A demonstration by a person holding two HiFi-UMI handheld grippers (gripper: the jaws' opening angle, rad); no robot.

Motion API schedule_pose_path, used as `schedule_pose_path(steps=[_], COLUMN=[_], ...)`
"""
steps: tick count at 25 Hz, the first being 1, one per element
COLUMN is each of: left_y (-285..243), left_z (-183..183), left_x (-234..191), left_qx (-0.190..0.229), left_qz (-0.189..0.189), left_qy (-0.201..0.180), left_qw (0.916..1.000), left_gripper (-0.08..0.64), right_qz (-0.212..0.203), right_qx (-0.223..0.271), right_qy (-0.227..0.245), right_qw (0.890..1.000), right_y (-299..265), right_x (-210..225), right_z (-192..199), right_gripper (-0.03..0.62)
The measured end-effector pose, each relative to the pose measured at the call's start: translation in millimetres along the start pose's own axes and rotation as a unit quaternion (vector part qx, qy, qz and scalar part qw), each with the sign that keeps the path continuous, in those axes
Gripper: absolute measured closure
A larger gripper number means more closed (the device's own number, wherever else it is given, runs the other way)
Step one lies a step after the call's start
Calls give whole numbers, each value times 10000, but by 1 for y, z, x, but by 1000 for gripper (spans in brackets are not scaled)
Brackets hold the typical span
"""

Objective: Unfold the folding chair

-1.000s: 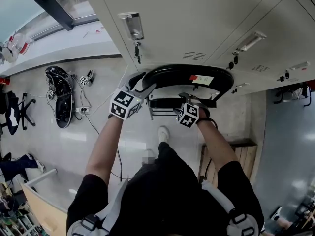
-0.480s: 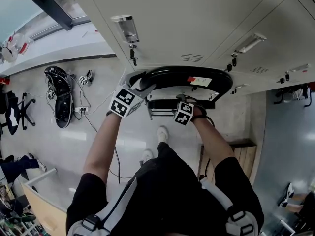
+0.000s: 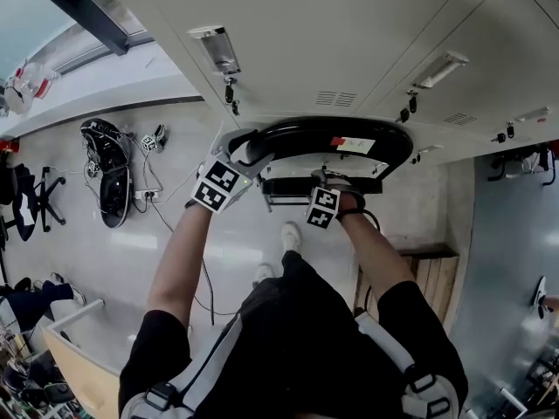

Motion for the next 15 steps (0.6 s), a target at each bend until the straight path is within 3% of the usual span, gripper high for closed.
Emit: schedule_pose_path(steps=[8,15], left_y=[4,-4], left_z=[-4,-9], left_x=[15,12], left_qx=[-181,-44], left_qz=[194,472], left_qy=[-771,-259], left_qw=[9967,9985], left_gripper=[311,311], right_qz=[231,325], right_qx=[-9,-53], right_qy=[57,79], right_qw=[9997,9994], right_y=[4,8], right_x=[-26,-52], right_z=[4,8], right_gripper=[357,354])
Point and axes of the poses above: the fingertips, and each gripper's own axes: y backward along the fingers, x to its right, z out of its underside, the point moved 3 cm from there along y, backward along the fingers, and after that the axes turned 3 degrees about -z, right-handed, at the moved point
